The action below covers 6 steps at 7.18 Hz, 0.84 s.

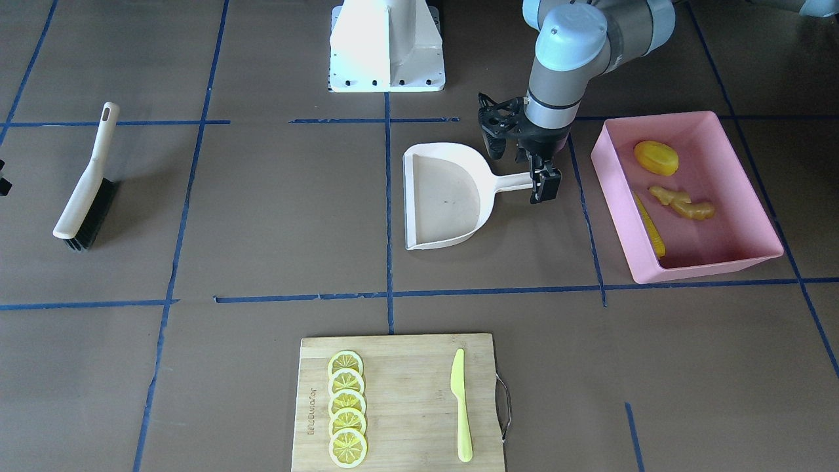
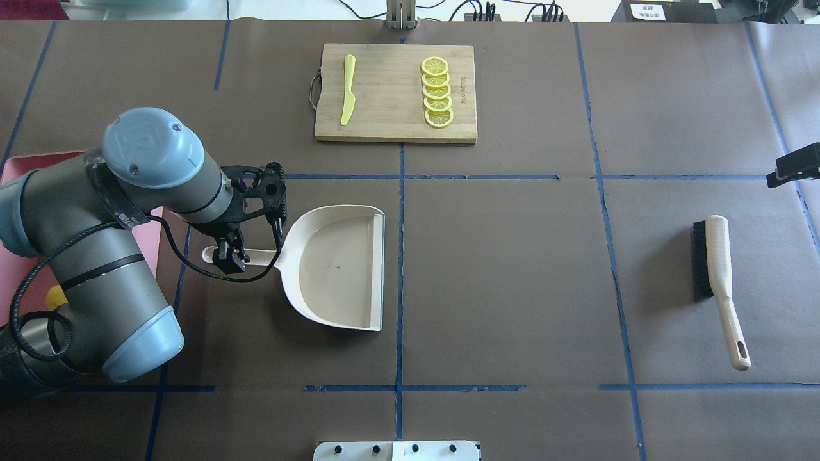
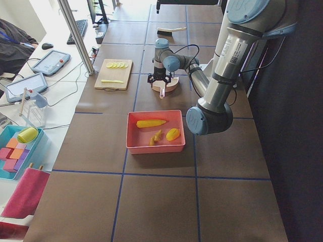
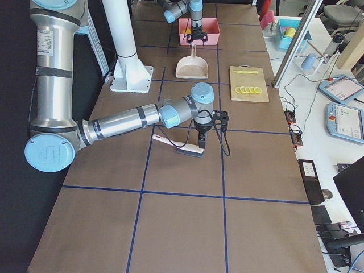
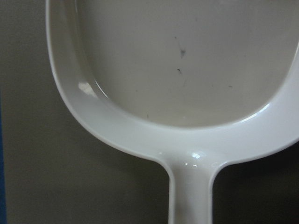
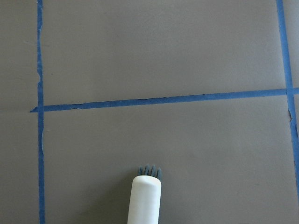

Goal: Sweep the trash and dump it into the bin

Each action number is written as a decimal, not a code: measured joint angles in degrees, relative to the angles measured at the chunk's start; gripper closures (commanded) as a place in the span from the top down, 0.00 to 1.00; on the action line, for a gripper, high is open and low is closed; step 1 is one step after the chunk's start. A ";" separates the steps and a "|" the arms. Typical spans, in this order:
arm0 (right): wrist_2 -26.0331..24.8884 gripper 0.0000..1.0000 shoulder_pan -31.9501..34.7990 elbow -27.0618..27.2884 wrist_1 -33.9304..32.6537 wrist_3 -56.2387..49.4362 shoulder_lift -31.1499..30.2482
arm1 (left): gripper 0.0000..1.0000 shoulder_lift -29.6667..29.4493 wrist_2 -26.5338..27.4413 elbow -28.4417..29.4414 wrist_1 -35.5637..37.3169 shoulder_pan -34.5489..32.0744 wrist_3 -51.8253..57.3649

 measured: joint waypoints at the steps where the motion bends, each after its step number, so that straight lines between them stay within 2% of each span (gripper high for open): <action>1: -0.02 1.00 0.07 0.03 0.00 0.07 0.28 | 1.00 -0.10 -1.11 -2.09 1.02 -1.05 -9.90; 3: -0.13 1.00 0.14 0.01 -0.12 0.10 1.43 | 1.00 0.46 -6.92 -3.45 2.52 -7.06 -23.86; 5: -0.11 1.00 0.17 -0.02 -0.13 0.07 2.24 | 1.00 3.48 -15.27 -3.08 6.07 -17.46 -28.63; 6: -0.04 1.00 0.17 -0.08 -0.18 -0.12 2.81 | 1.00 4.76 -17.81 -2.19 10.90 -23.48 -29.26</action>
